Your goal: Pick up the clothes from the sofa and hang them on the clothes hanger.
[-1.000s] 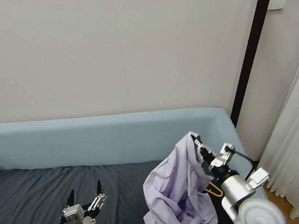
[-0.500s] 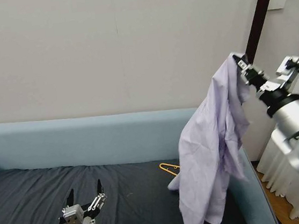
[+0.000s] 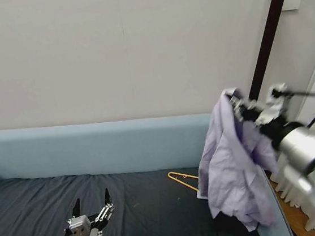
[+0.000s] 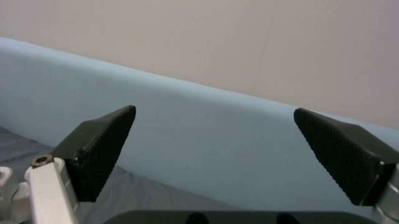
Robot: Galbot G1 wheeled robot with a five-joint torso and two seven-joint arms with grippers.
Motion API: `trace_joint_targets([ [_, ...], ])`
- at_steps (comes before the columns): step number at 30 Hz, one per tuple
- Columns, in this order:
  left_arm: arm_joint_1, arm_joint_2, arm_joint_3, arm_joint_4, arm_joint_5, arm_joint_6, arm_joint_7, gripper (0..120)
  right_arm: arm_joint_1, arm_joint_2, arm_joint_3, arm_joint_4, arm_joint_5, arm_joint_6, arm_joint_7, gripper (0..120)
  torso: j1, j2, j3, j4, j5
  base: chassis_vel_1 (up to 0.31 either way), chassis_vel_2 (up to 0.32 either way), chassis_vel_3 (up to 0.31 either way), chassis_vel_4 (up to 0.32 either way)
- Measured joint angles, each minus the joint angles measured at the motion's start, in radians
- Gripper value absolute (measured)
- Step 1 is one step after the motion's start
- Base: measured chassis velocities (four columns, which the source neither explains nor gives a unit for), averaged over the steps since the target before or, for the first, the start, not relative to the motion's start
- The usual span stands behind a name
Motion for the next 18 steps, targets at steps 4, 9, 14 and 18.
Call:
trace_joint_targets([
  [4, 0.001, -0.002, -0.005, 0.016, 0.000, -0.006, -0.001, 100, -0.015, 0.126, -0.149, -0.163, -0.103, 0.000, -0.026, 0, 0.000, 0.000, 0.000, 0.0003, 0.0000, 0.000, 0.000, 0.000, 0.000],
  [9, 0.008, -0.009, -0.008, 0.036, 0.007, -0.020, -0.003, 100, 0.001, 0.272, -0.332, -0.428, -0.295, 0.036, -0.094, 0, 0.000, 0.000, 0.000, 0.0003, -0.0003, 0.000, 0.000, 0.000, 0.000],
  [14, 0.015, -0.005, -0.022, 0.038, 0.008, -0.023, -0.007, 100, 0.035, 0.368, -0.452, -0.678, -0.414, 0.102, -0.158, 0, 0.000, 0.000, 0.000, 0.0001, -0.0002, 0.000, 0.000, 0.000, 0.000],
  [18, 0.017, 0.000, -0.032, 0.039, 0.006, -0.023, -0.012, 100, 0.051, 0.411, -0.484, -0.766, -0.457, 0.141, -0.181, 0, 0.000, 0.000, 0.000, -0.0001, -0.0003, 0.000, 0.000, 0.000, 0.000],
])
